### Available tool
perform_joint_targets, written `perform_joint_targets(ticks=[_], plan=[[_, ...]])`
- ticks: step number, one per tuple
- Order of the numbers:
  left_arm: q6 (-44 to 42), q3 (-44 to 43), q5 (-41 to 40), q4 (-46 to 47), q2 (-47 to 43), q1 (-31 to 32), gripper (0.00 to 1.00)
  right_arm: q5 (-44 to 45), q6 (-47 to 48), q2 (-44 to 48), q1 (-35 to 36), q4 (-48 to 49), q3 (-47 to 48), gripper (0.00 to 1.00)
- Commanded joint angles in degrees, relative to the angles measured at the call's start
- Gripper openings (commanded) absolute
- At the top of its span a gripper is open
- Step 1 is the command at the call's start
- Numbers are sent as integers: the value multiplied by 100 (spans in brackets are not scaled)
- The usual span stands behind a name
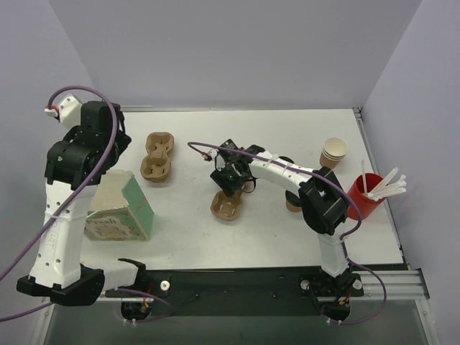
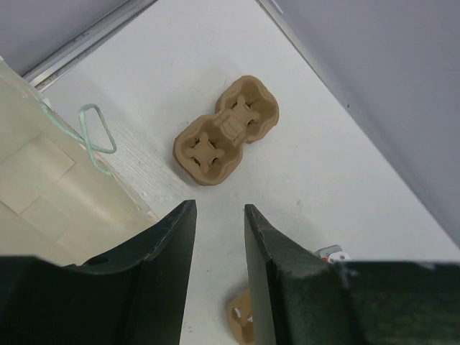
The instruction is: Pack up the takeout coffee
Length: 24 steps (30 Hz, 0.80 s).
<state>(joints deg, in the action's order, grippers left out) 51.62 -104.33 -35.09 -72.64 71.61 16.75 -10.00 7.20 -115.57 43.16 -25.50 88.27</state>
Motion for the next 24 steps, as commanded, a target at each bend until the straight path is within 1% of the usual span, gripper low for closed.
perform_joint_targets(ticks=[1, 2, 4, 9, 14, 16, 19, 20, 24], plan=[[1026, -466, -341, -1779, -94, -189, 44, 130, -175, 395, -44, -149, 67, 49], [1087, -369, -236, -1780, -199, -260, 45, 86, -193, 386, -53, -149, 102, 49], [1201, -45, 115, -1771, -525, -541, 45, -36, -219, 377, -53, -157, 120, 48], [1009, 413, 266, -1771, -780, -1225, 45, -134, -245, 395, -44, -96, 103, 48], [1201, 686, 248, -1780, -614, -1367, 45, -274, -298, 456, -44, 1, 41, 48], [1333, 923, 301, -1771, -614, -1542, 45, -283, -307, 456, -35, 9, 24, 48], [1299, 1073, 424, -1780, -657, -1640, 45, -283, -325, 474, -27, 27, -11, 47], [1298, 1125, 476, -1780, -701, -1832, 45, -275, -325, 491, -18, 36, -38, 47], [1325, 1415, 398, -1780, -816, -1921, 45, -231, -325, 544, -27, 53, -82, 47]])
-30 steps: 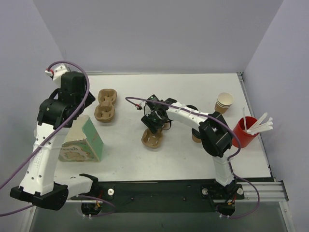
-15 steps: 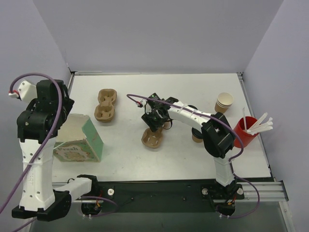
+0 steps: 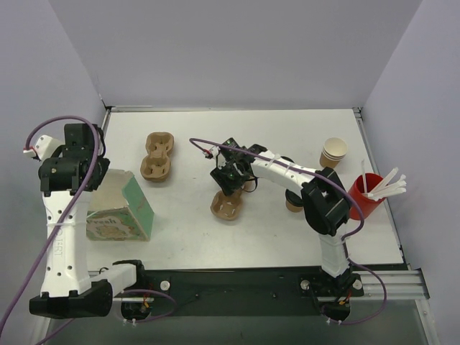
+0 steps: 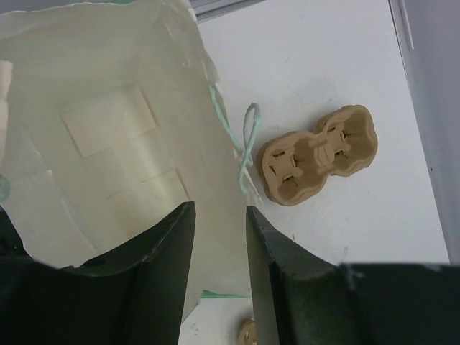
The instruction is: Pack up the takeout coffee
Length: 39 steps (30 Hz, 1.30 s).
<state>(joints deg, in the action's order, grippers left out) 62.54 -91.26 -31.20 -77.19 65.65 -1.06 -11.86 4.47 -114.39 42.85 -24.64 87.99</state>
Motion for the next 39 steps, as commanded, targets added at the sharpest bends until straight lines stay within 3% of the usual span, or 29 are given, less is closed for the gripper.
perform_joint_targets(ticks=[1, 11, 22, 39], plan=[[232, 144, 0, -1308, -210, -131, 45, -62, -60, 435, 4, -23, -53, 47], [249, -225, -448, -1044, 369, -219, 48, -159, -95, 418, 4, 3, -80, 47], [-84, -357, -316, -526, 748, -377, 56, -133, 159, 286, 65, -75, -88, 48], [-278, -436, -88, -332, 880, -377, 58, -721, 661, -66, -365, -172, -177, 48]])
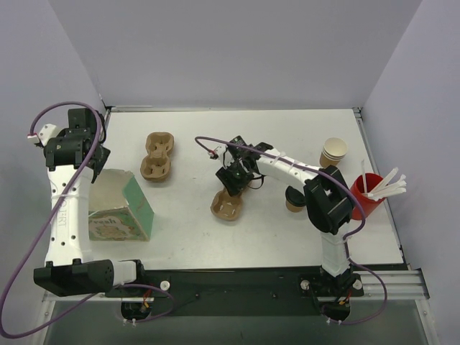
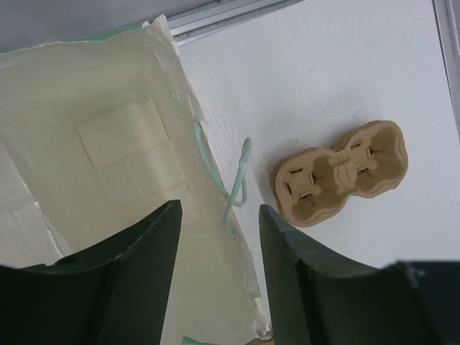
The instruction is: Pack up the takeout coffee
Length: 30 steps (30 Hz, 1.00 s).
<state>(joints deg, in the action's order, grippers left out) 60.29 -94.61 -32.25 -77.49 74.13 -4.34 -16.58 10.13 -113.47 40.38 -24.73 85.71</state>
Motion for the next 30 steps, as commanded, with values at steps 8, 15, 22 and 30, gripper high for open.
perform_joint_targets(ticks=[8, 15, 22, 30], plan=[[-184, 48, -53, -29, 93, -50, 66, -311, 94, -342, -92, -164, 165, 48], [-246, 13, 61, 15, 75, -58, 67, -408, 68, -123, -66, -85, 42, 56], [-281, -31, 175, 33, 75, -58, 67, -460, 94, -254, 49, -102, 103, 56], [-308, 74, 219, 103, 5, -50, 67, -460, 77, -88, 66, 20, 25, 59]])
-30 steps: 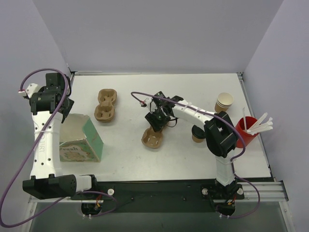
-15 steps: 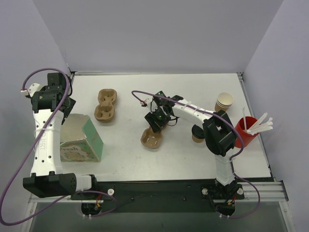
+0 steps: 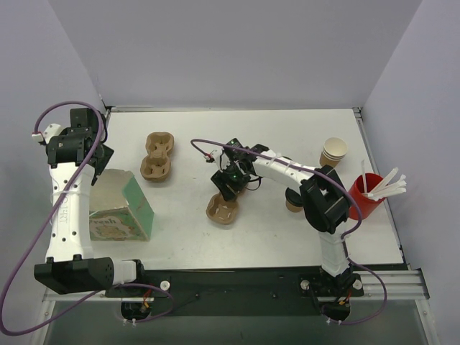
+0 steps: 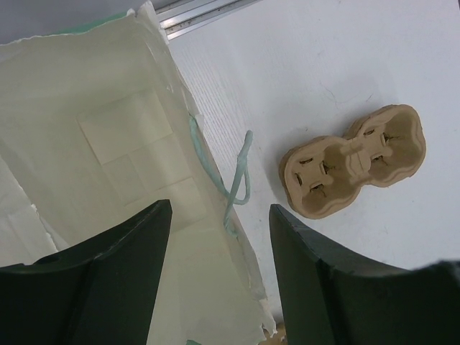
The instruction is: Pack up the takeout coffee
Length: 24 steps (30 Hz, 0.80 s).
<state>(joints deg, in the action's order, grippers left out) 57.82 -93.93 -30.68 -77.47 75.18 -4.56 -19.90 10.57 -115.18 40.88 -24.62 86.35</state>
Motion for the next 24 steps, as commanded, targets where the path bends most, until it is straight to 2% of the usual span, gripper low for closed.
perform_joint_targets(ticks=[1, 5, 15, 24], plan=[[-69, 24, 62, 109, -100, -28, 67, -163, -2, 222, 34, 80, -100, 59], [-78, 24, 53, 101, -117, -28, 67, -181, 7, 338, 104, 204, -241, 61], [-131, 138, 18, 223, -117, -28, 67, -128, 24, -189, 218, 19, 49, 59], [-420, 323, -246, 390, 41, -28, 66, 136, -11, 82, 218, 19, 5, 38]])
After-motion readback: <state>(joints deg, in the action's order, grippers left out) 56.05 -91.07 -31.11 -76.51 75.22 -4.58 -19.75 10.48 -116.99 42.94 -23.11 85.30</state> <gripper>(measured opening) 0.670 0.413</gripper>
